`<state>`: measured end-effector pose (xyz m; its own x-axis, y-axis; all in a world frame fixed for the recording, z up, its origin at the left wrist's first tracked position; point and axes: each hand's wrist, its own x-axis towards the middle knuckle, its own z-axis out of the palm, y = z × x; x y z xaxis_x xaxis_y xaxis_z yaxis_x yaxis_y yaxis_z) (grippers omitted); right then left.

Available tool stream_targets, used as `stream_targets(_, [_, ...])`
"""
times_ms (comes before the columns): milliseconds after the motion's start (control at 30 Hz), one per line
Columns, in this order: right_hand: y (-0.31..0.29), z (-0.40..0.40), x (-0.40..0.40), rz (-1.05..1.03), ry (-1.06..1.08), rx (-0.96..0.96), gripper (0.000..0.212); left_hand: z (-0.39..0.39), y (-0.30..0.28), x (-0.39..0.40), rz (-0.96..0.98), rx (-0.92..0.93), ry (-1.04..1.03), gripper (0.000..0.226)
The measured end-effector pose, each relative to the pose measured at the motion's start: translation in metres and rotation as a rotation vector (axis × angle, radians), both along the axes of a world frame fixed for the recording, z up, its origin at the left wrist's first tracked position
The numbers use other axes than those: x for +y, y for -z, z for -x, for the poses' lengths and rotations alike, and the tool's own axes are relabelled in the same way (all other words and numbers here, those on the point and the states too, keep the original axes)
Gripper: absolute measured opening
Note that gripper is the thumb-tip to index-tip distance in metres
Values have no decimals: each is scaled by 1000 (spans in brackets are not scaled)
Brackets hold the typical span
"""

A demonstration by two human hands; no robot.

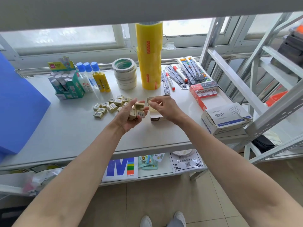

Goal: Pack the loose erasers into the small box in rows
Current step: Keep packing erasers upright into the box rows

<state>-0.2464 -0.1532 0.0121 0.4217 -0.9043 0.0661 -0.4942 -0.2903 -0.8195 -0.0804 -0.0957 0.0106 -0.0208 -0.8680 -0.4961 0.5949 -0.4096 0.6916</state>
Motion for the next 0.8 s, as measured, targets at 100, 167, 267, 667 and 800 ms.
stream_targets(100, [1, -12, 4, -23, -81, -43, 25, -1, -3, 5, 16, -54, 25, 32])
stream_targets(167, [2, -16, 5, -44, -110, -54, 34, -1, -2, 6, 27, -102, 24, 29])
stream_targets(267, [2, -19, 10, -51, -129, -87, 30, 0, -1, 7, 24, -123, 41, 36])
stream_targets(667, [6, -5, 17, -335, -22, -340, 24, -3, -5, 17, 56, -384, 170, 16])
stream_targets(800, [7, 0, 17, -367, 13, -376, 25, 2, -3, 18, 64, -383, 170, 8])
